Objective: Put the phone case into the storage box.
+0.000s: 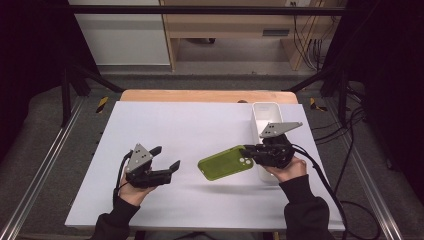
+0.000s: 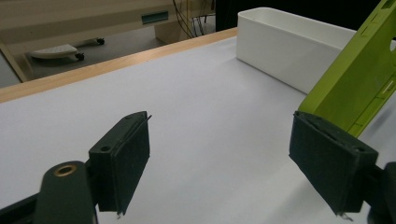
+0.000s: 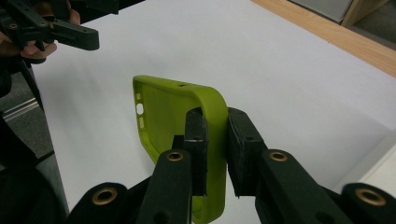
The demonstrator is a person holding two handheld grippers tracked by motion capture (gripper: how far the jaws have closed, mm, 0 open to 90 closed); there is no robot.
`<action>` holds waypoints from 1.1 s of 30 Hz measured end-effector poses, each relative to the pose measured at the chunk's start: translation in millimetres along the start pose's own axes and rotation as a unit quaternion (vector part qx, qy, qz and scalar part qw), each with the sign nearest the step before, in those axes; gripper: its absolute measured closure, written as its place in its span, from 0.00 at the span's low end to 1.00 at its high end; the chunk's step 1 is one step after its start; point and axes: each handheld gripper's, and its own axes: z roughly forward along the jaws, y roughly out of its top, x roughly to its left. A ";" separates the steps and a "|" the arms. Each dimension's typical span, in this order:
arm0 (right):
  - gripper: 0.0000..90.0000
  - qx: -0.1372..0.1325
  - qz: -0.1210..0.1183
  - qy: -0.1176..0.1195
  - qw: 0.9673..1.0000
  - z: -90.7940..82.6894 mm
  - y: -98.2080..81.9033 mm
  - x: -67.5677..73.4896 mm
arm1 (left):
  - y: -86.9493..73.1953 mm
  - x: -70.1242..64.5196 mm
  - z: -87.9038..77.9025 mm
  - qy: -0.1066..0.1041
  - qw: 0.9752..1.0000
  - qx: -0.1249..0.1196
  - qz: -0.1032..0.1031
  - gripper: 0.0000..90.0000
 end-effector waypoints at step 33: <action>0.88 0.008 -0.124 -0.104 0.987 -32.6 33.3 11.2 | -46.7 55.0 -28.6 0.055 0.998 -0.011 -0.019 0.05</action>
